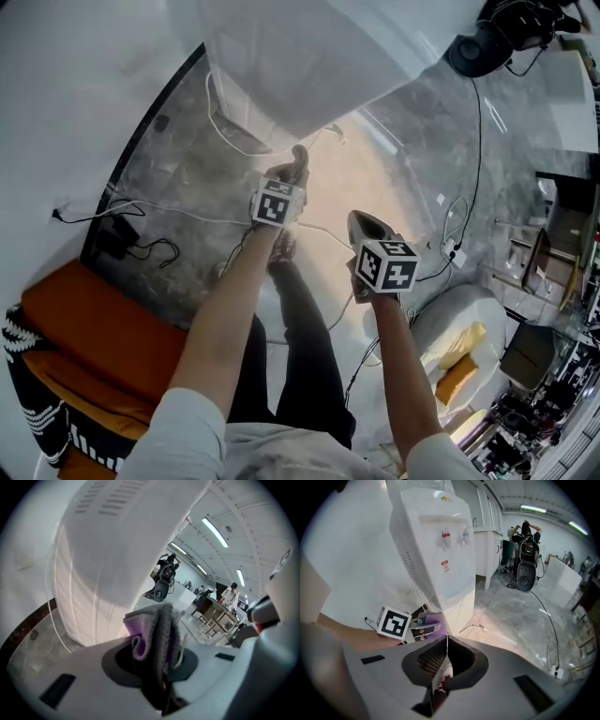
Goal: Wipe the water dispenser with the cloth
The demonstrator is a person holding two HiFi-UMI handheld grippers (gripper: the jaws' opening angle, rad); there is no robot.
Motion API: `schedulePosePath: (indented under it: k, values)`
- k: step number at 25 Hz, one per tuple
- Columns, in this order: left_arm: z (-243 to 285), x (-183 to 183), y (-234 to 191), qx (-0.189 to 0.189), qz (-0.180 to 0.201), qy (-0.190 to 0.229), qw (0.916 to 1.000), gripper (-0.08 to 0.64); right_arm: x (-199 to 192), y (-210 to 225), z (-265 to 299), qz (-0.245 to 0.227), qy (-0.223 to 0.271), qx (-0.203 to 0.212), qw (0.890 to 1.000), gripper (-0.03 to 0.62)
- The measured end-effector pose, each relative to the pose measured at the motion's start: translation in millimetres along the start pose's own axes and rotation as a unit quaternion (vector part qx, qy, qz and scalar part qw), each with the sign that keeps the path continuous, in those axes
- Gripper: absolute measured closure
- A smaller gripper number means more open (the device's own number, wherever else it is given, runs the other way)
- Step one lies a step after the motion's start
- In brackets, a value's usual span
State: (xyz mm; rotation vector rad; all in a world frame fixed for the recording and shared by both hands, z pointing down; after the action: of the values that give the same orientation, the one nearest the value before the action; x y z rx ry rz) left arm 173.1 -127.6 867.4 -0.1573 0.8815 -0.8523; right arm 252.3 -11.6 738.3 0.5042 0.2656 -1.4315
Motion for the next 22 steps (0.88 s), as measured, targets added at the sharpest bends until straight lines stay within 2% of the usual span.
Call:
schedulePosePath:
  k: [2, 5, 8, 11, 16, 22]
  values:
    - [-38, 1, 12, 0.000, 0.009, 0.003, 1.0000, 0.482, 8, -5, -31, 0.000, 0.010, -0.012, 1.000, 0.577]
    - [-103, 23, 27, 0.004, 0.025, 0.017, 0.9995, 0.482, 33, -15, -81, 0.006, 0.037, -0.024, 0.999, 0.577]
    - [-170, 64, 42, 0.014, 0.074, 0.033, 0.9966, 0.482, 66, -29, -133, -0.005, 0.069, -0.032, 0.997, 0.577]
    - [-239, 115, 52, 0.031, 0.112, 0.060, 0.9914, 0.482, 104, -51, -181, -0.032, 0.107, -0.034, 0.993, 0.577]
    - [-351, 198, 72, 0.053, 0.140, 0.122, 0.9811, 0.482, 167, -87, -255, -0.069, 0.173, -0.031, 0.982, 0.577]
    - [-454, 253, 104, 0.082, 0.196, 0.165, 0.9632, 0.482, 227, -123, -336, -0.116, 0.242, -0.010, 0.963, 0.577]
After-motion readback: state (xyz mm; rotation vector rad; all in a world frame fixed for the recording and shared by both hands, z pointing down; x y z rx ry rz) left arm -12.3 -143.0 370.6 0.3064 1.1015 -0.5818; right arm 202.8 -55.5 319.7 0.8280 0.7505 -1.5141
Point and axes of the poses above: the fingertips, and each gripper's own axes: z forward along the fingers, y to its right, x out of its top, the point moved 3 cm from there along -z, backward along the fingers, and after that the axes turned 5 degrees about -y, right-handed, at the moved point
